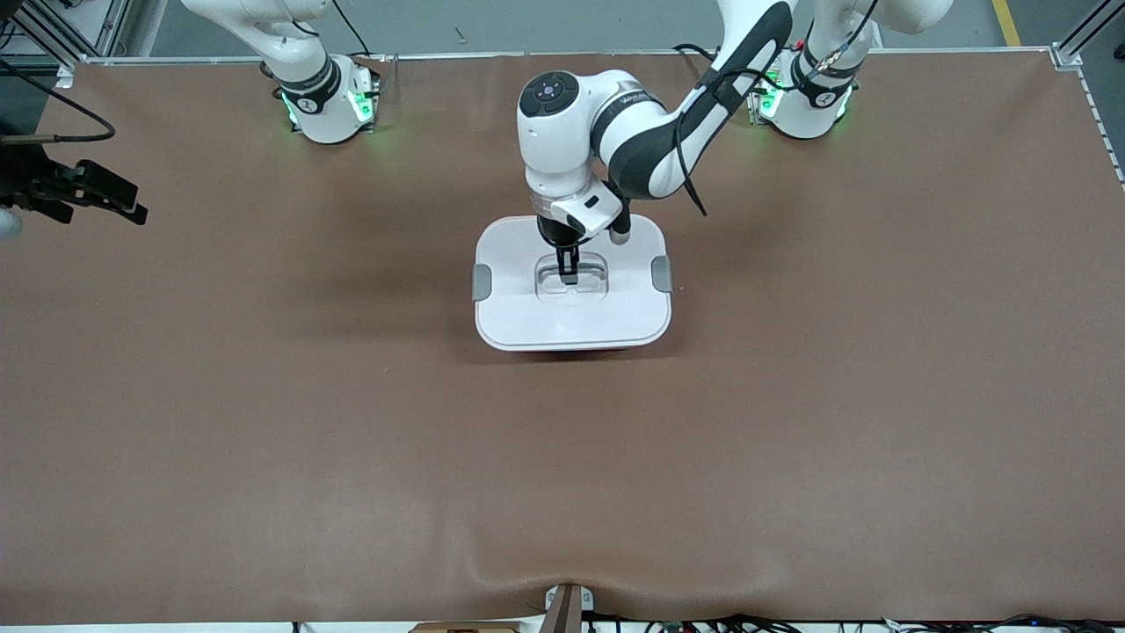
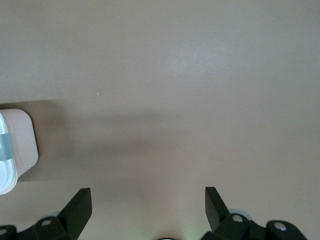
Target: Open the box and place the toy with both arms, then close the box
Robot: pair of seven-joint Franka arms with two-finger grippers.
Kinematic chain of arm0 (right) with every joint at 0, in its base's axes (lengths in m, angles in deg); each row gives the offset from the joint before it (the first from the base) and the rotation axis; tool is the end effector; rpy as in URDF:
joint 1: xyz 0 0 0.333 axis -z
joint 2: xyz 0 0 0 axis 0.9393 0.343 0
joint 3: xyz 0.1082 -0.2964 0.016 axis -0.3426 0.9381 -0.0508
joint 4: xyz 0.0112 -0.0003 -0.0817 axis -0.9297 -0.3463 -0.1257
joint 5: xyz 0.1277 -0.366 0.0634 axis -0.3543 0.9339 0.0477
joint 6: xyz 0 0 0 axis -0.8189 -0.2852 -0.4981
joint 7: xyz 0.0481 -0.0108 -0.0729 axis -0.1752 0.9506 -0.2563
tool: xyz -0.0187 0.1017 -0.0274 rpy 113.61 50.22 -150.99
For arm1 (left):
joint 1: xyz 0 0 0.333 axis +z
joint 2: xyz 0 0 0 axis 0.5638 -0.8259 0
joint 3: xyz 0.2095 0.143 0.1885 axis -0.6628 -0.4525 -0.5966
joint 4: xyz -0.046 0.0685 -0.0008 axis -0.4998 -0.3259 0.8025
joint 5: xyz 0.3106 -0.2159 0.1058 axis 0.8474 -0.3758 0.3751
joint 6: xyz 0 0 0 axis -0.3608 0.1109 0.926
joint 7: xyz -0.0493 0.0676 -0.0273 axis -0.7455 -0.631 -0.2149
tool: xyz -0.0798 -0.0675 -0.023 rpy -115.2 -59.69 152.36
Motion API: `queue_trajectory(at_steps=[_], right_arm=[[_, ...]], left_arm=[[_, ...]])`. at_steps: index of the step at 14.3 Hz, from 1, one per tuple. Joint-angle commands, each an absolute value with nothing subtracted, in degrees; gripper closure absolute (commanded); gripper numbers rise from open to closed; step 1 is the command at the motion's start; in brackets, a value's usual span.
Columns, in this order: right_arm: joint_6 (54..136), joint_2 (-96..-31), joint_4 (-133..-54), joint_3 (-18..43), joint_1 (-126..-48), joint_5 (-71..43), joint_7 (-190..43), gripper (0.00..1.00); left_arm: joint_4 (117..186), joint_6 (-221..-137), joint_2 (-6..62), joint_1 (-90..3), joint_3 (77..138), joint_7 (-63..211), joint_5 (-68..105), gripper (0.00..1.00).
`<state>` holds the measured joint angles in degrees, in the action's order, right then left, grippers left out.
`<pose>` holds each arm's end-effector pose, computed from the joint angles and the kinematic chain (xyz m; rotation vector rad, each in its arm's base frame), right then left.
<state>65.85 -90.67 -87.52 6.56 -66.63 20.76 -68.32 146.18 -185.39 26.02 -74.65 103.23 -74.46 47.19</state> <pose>0.5271 -0.0203 0.6264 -3.1053 0.0708 0.0920 0.4252 -0.5338 0.3506 2.1051 2.1787 0.2433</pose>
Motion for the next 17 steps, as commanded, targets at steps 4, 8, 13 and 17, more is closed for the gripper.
queue_trajectory(at_steps=[4, 8, 13, 17], right_arm=[[65.00, -90.78, -86.68, 5.91, -66.07, 21.37, -68.79, 0.00], [65.00, -90.78, -86.68, 5.82, -66.07, 21.28, -68.79, 0.00], [65.00, -90.78, -86.68, 5.82, -66.07, 21.28, -68.79, 0.00], [65.00, -90.78, -86.68, 5.82, -66.07, 21.28, -68.79, 0.00]], left_arm=[[141.06, -178.44, 28.76, -73.78, 103.16, -72.19, 47.68, 0.00], [141.05, -176.07, 33.49, -71.76, 102.99, -68.95, 47.50, 0.00], [141.05, -174.75, 40.18, -70.09, 102.81, -65.51, 45.93, 0.00], [138.95, -174.57, 41.60, -66.77, 102.90, -65.16, 45.57, 0.00]])
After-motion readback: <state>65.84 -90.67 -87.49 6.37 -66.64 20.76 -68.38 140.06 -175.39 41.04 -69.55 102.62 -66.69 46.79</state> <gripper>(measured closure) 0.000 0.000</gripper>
